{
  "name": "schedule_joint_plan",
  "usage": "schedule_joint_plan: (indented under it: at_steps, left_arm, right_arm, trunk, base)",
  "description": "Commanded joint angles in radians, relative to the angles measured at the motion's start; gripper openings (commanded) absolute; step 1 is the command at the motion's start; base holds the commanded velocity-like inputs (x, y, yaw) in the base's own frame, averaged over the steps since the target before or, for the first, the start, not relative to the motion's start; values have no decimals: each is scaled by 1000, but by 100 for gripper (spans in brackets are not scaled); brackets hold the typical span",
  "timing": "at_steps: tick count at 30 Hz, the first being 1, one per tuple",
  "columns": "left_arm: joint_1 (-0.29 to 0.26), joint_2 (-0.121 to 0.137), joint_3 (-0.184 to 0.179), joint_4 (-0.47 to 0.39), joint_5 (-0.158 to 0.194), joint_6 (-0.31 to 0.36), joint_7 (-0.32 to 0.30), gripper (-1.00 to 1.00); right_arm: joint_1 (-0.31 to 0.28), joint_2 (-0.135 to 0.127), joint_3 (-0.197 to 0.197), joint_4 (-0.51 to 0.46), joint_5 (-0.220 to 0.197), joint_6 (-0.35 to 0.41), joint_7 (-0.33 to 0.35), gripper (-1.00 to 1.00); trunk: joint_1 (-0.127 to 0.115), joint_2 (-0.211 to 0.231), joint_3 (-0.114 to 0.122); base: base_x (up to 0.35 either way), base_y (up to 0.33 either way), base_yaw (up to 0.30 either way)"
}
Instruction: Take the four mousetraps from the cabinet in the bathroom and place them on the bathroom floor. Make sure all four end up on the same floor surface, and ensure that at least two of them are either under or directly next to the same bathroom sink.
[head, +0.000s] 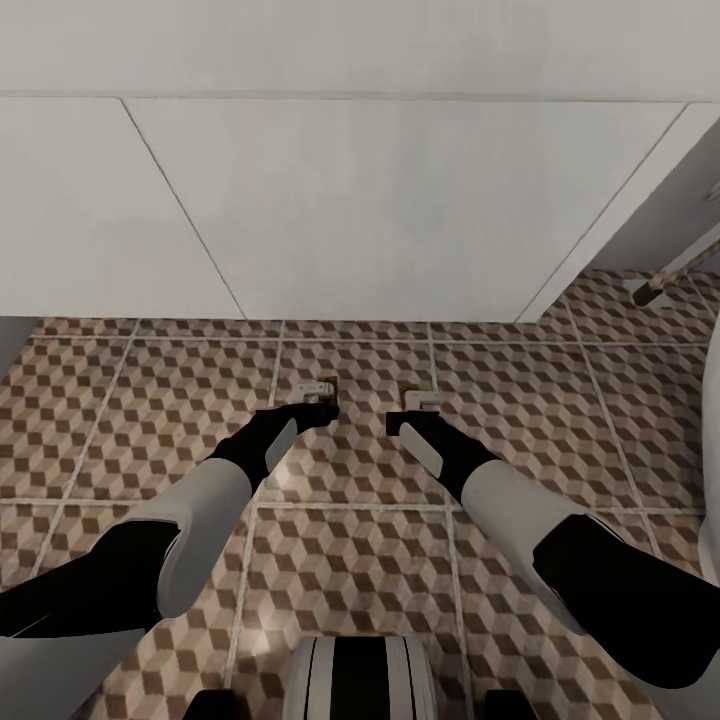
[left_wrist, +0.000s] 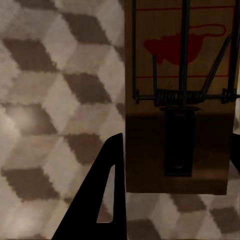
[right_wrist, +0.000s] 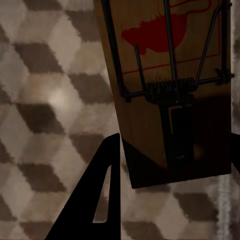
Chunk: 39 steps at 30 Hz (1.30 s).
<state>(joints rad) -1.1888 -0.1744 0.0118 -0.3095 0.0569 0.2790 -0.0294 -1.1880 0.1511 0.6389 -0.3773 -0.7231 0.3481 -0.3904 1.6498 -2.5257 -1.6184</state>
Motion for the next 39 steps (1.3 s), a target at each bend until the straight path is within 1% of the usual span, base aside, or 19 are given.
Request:
schedule_joint_plan:
  at_steps: [1, 18, 27, 39]
  left_arm:
    - [0, 0, 0, -2, 5, 6, 2, -100]
    - [0, 0, 1, -2, 5, 6, 2, -100]
    - [0, 0, 2, 0, 5, 5, 2, -100]
    - [0, 0, 2, 2, 3, 3, 3, -100]
  right_arm:
    - [-1, -1, 8, -2, -9, 3, -8, -100]
    - [-1, 1, 8, -1, -9, 3, -7, -100]
    - [-1, 1, 9, 0, -9, 2, -6, -100]
    - [-1, 2, 10, 0, -9, 0, -4, -100]
  trunk:
    - [0, 0, -1]
    - [0, 0, -1]
    - [0, 0, -1]
    - [0, 0, -1]
  base:
    - [107, 0, -3]
    - [23, 0, -1]
    - [204, 0, 0]
    - [19, 0, 0]
